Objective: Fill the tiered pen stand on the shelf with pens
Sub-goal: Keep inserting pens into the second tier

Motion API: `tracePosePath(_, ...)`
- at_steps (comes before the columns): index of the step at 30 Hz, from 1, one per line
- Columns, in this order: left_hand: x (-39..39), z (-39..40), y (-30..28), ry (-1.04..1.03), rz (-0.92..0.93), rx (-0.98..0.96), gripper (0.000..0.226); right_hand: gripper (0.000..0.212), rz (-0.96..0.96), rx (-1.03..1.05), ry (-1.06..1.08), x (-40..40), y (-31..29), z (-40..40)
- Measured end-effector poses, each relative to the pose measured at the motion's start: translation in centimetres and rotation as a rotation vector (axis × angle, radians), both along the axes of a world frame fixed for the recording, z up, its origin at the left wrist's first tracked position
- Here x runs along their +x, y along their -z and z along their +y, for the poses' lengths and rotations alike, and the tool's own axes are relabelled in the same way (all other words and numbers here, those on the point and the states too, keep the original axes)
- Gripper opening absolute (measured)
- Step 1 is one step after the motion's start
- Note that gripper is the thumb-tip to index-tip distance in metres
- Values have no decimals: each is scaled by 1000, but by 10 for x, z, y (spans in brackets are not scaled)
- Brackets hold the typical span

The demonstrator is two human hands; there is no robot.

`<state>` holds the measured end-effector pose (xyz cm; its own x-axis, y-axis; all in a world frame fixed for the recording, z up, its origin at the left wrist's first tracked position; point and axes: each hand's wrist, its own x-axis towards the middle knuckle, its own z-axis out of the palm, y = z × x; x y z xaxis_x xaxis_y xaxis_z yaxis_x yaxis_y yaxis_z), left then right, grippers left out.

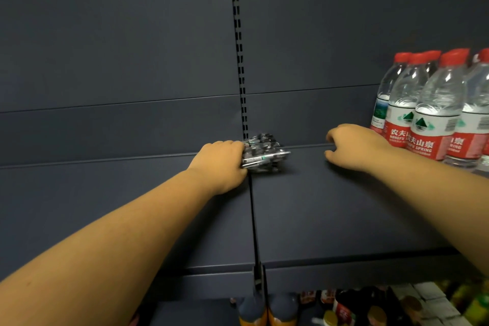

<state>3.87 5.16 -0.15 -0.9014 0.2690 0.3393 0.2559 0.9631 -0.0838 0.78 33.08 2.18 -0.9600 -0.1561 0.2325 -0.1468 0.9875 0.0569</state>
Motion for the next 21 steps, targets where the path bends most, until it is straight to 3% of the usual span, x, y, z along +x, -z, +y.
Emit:
tracePosePath(10, 10, -57, -15, -355, 91, 592, 14, 37, 108, -85, -145, -8, -5, -52)
tracePosePath(15, 30, -124, -22, -389, 48, 1013, 12, 28, 145, -102, -277, -6, -17, -117)
tracePosePath(21, 94, -236, -30, -523, 121, 1096, 6, 28, 120, -174, -390, 4, -28, -229)
